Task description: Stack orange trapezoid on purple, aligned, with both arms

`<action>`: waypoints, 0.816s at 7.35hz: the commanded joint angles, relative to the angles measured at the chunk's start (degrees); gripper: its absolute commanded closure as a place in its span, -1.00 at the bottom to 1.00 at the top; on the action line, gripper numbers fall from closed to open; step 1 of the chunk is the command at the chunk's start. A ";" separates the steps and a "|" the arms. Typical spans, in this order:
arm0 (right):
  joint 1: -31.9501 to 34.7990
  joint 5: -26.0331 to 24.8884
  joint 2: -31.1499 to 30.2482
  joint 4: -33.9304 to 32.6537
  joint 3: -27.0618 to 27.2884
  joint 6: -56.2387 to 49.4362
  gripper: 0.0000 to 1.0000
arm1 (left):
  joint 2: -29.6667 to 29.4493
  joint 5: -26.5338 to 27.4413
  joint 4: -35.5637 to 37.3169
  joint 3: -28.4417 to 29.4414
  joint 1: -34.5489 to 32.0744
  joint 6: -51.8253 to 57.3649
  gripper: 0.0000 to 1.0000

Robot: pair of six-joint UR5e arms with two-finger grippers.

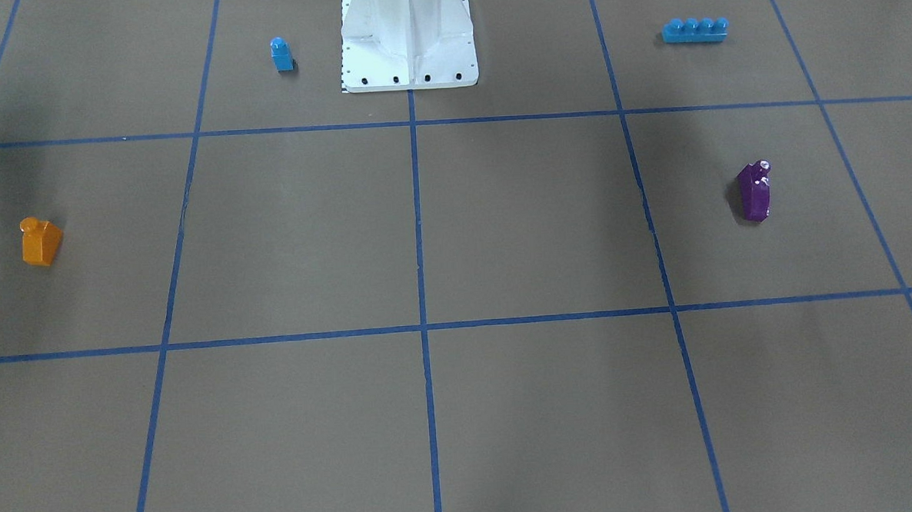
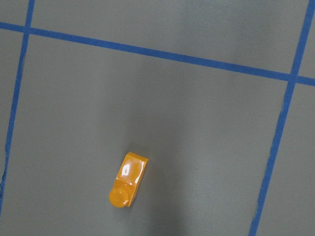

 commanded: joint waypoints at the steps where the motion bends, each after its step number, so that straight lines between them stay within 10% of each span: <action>1: 0.09 -2.15 -0.79 0.32 0.52 1.94 -1.00 | 0.64 -0.23 -0.10 0.17 0.00 0.14 -1.00; 6: 0.01 -5.69 -1.14 0.32 0.78 2.03 -1.00 | 1.78 0.29 -13.81 0.88 15.33 -20.78 -1.00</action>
